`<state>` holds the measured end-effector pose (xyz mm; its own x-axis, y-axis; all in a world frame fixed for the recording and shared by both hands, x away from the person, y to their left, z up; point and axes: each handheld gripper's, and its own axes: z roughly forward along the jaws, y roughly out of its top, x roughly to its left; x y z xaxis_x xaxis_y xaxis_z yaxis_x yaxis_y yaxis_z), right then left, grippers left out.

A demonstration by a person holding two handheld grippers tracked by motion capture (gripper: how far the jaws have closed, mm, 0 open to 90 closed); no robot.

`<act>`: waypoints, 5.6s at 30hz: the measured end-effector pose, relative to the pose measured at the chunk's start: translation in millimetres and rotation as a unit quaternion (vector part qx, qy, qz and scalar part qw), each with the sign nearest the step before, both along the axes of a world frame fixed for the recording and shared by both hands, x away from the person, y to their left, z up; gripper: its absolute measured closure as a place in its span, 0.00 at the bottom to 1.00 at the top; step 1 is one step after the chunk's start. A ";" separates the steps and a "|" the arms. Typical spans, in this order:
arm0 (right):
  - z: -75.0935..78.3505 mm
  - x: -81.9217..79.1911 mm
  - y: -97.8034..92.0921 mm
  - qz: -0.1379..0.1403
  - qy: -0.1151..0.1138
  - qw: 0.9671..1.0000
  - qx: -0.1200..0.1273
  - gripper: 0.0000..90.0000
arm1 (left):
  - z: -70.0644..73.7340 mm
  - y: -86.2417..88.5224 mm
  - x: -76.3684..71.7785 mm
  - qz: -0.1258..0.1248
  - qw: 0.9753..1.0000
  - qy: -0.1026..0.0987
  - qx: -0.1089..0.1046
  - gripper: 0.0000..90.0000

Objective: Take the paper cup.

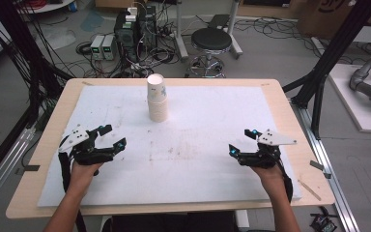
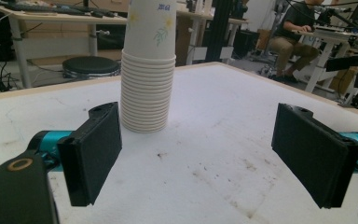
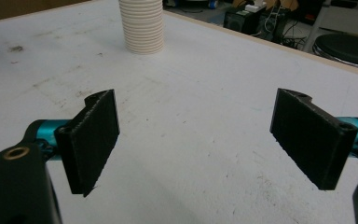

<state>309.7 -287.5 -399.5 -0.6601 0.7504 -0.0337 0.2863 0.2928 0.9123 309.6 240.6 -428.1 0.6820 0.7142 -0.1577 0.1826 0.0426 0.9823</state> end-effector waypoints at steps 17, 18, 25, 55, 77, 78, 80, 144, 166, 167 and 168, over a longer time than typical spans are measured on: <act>-1.0 -3.3 -2.8 0.000 0.013 1.000 -0.005 0.17 | 5.4 -12.6 8.0 -0.014 1.000 0.002 0.007 0.18; -1.0 -3.2 -3.2 0.000 0.013 1.000 -0.004 0.17 | 6.6 -13.5 9.0 -0.015 1.000 0.001 0.010 0.18; 1.0 -3.7 -1.0 0.004 0.014 1.000 -0.001 0.17 | 18.3 -19.6 22.3 -0.018 1.000 -0.001 0.009 0.18; 1.3 -0.8 5.4 0.014 0.029 0.999 -0.004 0.17 | 95.2 -53.6 127.0 -0.032 0.999 0.020 0.035 0.17; 1.1 0.0 2.7 0.012 0.034 0.999 0.002 0.17 | 87.4 -90.9 180.8 -0.030 0.995 0.058 0.079 0.17; 1.1 0.0 1.9 0.011 0.035 0.999 0.002 0.17 | 86.0 -92.2 181.9 -0.030 0.995 0.059 0.080 0.17; 1.0 -0.1 1.7 0.011 0.036 0.999 0.002 0.17 | 82.9 -93.6 184.8 -0.028 0.994 0.062 0.080 0.18; 0.3 2.2 22.8 0.061 0.045 0.997 0.006 0.18 | 140.5 -57.2 82.6 -0.100 0.994 -0.046 0.013 0.38; 3.8 18.5 70.3 0.147 0.052 0.988 0.006 0.18 | 77.5 -91.5 48.6 -0.172 0.984 -0.014 0.033 0.38; 3.6 18.6 70.9 0.150 0.051 0.987 0.006 0.18 | 75.8 -93.9 47.3 -0.175 0.984 -0.015 0.037 0.38; 3.3 18.7 71.7 0.150 0.051 0.987 0.006 0.18 | 75.8 -93.9 47.3 -0.175 0.984 -0.015 0.037 0.38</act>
